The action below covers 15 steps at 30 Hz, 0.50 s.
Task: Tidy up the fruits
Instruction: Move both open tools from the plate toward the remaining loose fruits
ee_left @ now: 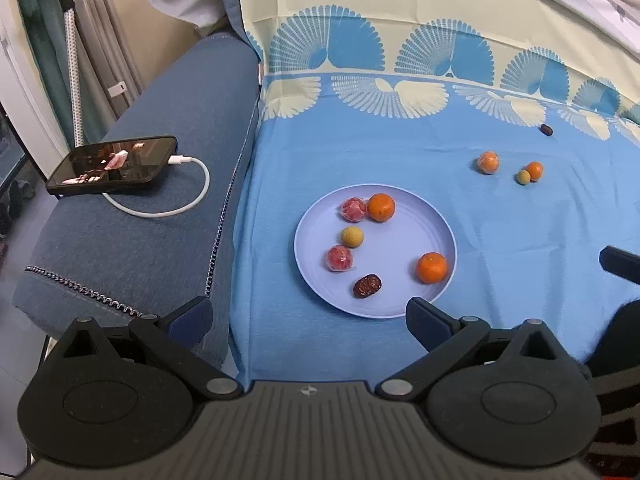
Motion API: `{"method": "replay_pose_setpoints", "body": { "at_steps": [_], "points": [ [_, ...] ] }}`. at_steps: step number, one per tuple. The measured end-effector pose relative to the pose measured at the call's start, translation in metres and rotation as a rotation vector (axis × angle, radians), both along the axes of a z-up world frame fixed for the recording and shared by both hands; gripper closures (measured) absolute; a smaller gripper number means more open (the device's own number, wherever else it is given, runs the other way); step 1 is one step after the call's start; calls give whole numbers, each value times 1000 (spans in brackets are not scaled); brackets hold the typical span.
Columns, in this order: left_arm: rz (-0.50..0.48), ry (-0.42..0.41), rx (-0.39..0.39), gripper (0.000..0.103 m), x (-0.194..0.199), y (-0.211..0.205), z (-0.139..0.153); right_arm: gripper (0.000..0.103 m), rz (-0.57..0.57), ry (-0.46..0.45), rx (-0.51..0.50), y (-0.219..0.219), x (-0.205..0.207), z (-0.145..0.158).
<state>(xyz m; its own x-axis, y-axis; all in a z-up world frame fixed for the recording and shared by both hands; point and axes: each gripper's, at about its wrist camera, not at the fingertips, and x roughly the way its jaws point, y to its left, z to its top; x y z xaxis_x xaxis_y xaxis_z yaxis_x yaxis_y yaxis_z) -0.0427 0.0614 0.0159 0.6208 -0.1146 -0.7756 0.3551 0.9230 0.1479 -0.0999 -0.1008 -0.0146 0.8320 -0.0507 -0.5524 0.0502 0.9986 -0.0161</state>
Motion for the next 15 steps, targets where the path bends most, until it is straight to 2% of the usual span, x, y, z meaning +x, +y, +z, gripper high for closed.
{"method": "replay_pose_setpoints", "body": {
  "at_steps": [15],
  "points": [
    [-21, -37, -2, 0, -18, -3, 15, 1, -11, -46, 1, 2, -13, 9]
  ]
}}
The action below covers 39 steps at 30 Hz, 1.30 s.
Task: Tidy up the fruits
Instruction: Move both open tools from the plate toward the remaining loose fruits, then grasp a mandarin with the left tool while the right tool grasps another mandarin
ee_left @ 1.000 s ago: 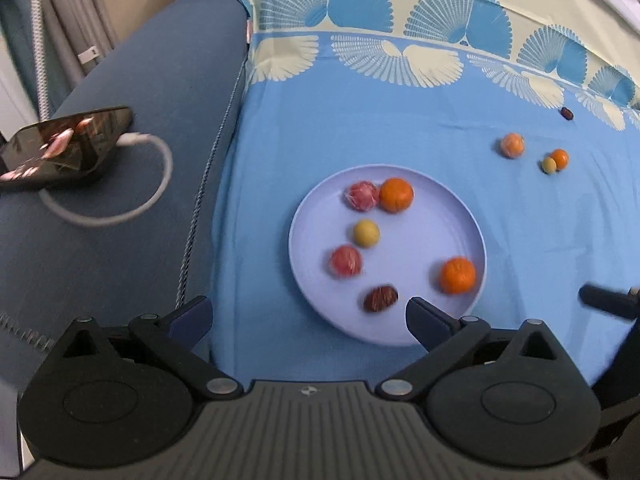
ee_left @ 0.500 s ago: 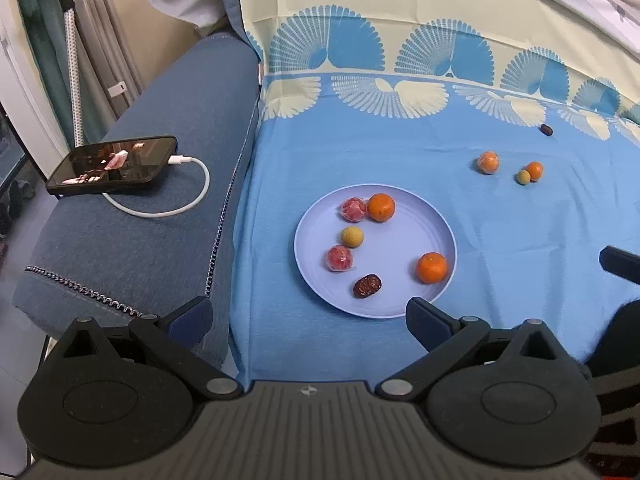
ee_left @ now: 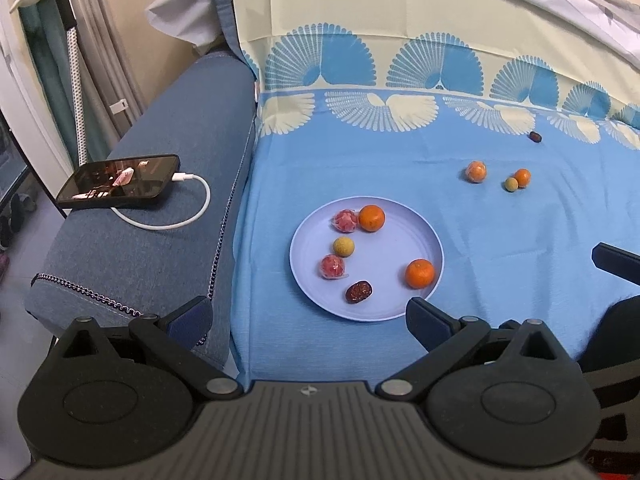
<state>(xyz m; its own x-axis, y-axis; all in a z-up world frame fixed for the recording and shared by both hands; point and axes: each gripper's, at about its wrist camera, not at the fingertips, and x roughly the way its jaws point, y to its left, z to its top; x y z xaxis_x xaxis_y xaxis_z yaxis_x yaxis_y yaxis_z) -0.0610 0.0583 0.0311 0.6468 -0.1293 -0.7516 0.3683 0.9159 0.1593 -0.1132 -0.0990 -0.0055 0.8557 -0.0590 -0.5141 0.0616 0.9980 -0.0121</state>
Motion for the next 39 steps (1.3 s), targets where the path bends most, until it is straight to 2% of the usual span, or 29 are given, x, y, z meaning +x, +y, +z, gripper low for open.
{"method": "replay_pose_setpoints", "body": {
  "at_steps": [14, 23, 30, 35, 39],
  "points": [
    [-13, 33, 21, 0, 8, -14, -8, 1, -41, 21, 55, -15, 10, -12],
    [-46, 76, 55, 0, 28, -47, -15, 1, -155, 35, 105, -59, 23, -30],
    [-130, 77, 94, 0, 53, -101, -24, 1, -350, 33, 71, -130, 45, -59],
    [-214, 57, 123, 0, 85, -161, -47, 1, -483, 52, 26, -204, 85, -93],
    [-316, 8, 169, 0, 114, -220, -76, 1, -488, 99, 20, -256, 130, -122]
  ]
}}
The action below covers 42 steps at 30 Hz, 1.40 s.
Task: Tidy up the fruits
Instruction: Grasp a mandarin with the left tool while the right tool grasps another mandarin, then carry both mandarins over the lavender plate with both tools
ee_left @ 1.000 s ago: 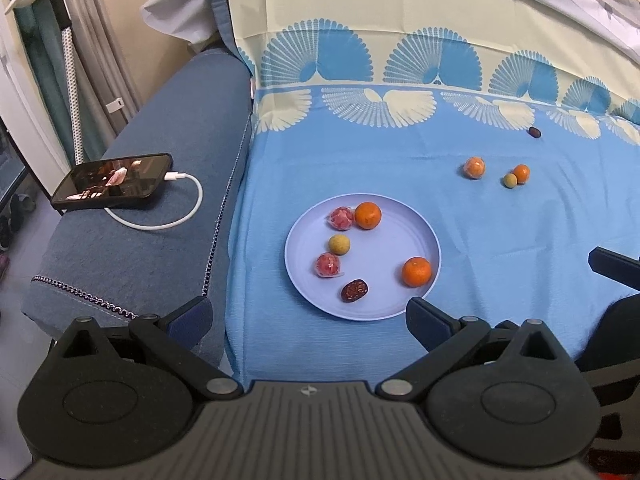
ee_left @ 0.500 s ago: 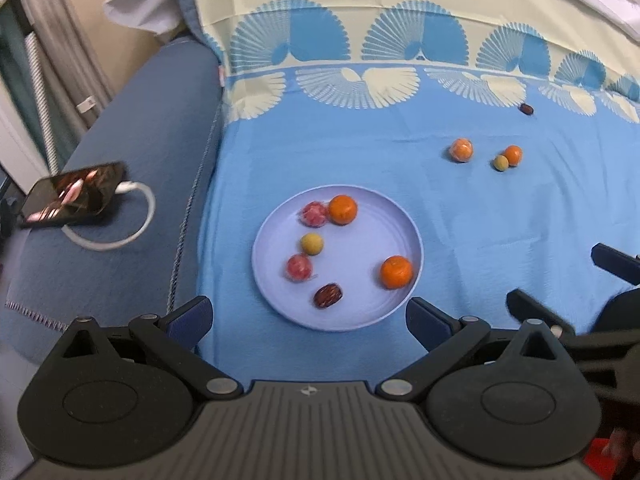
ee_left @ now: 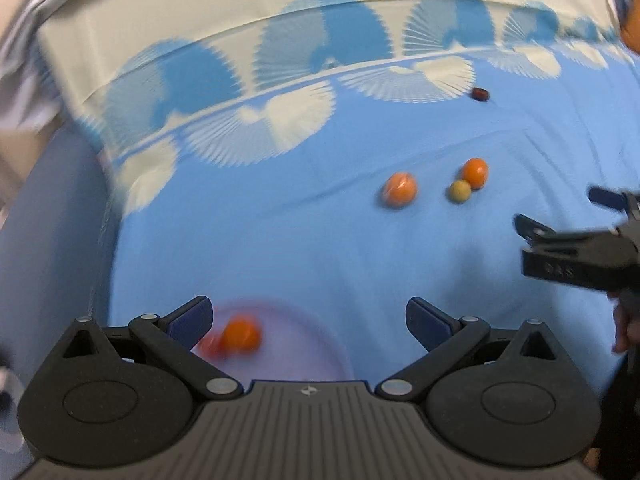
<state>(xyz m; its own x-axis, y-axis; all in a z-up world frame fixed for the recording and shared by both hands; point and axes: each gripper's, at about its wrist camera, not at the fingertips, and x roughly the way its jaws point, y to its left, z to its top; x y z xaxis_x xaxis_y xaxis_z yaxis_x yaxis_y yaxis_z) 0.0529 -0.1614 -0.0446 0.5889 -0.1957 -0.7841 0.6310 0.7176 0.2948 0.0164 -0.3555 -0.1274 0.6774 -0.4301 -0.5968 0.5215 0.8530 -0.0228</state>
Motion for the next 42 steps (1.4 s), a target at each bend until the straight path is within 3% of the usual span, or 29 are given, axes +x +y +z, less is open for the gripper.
{"method": "replay_pose_setpoints", "body": {
  "at_steps": [4, 11, 15, 19, 20, 21, 23, 25, 29, 34, 38, 42],
  "points": [
    [-96, -17, 46, 0, 33, -58, -38, 1, 26, 52, 13, -33, 44, -28],
    [-142, 40, 59, 0, 82, -114, -97, 1, 111, -1, 13, -54, 89, -49],
    [-189, 31, 66, 0, 97, -129, -115, 1, 113, -37, 50, -62, 88, -53],
    [-307, -2, 56, 2, 98, -131, -117, 1, 111, -41, 54, -64, 89, -53],
    [-347, -1, 33, 17, 96, -129, -116, 6, 115, -40, 60, -64, 88, -52],
    [-390, 17, 13, 45, 95, -129, -116, 23, 135, -46, 63, -63, 87, -50],
    [-487, 21, 16, 62, 85, -132, -115, 63, 203, -55, 49, -57, 85, -41],
    [-527, -9, 38, 62, 76, -133, -117, 63, 211, -51, 41, -56, 83, -39],
    [-439, 55, 14, 62, 78, -121, -103, 63, 64, -26, 11, -68, 71, -34],
    [-291, 91, -26, 62, 65, -74, -62, 63, -61, -59, 31, -80, 37, -6],
    [-172, 147, -53, 62, 40, -25, -26, 63, -11, -90, 35, -48, -2, 19],
    [-99, 136, -56, 62, 0, 18, 5, 63, 120, -112, 79, 6, -40, 44]
  ]
}}
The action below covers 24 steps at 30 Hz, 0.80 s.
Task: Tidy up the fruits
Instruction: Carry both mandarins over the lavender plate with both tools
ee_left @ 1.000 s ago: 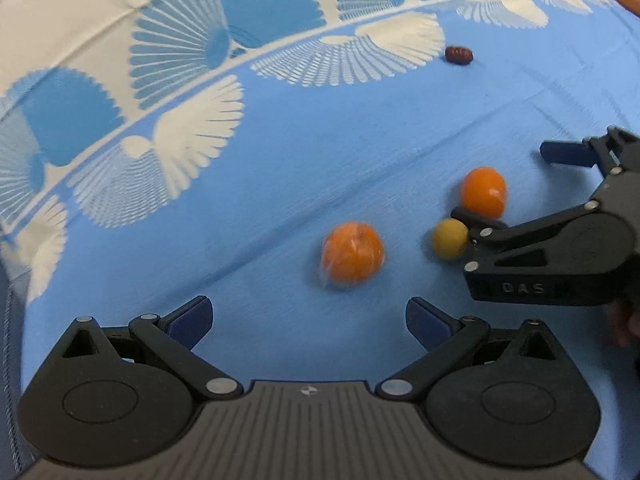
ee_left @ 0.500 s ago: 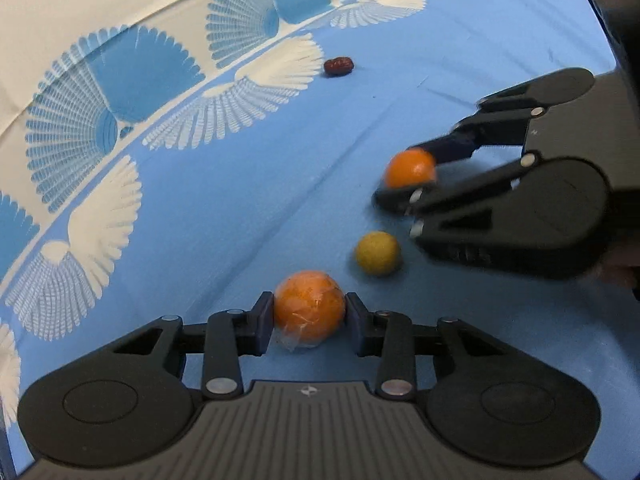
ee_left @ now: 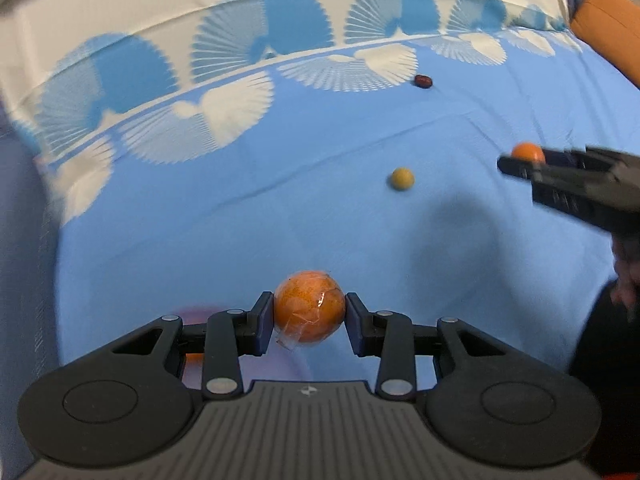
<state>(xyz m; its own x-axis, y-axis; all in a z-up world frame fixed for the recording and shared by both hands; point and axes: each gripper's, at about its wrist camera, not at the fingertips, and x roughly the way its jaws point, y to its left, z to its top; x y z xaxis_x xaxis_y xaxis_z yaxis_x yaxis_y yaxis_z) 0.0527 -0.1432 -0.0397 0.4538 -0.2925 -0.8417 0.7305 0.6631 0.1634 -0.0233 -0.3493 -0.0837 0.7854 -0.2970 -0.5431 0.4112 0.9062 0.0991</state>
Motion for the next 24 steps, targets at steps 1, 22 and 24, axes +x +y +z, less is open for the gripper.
{"method": "replay_pose_setpoints", "body": {
  "at_steps": [1, 22, 24],
  "points": [
    [20, -10, 3, 62, -10, 10, 8, 63, 38, -4, 12, 18, -9, 7],
    [364, -18, -95, 62, -126, 185, 68, 63, 498, -7, -35, 231, -107, 85],
    [373, -15, -107, 62, -131, 191, 70, 63, 509, -4, -56, 240, -112, 86]
  ]
}}
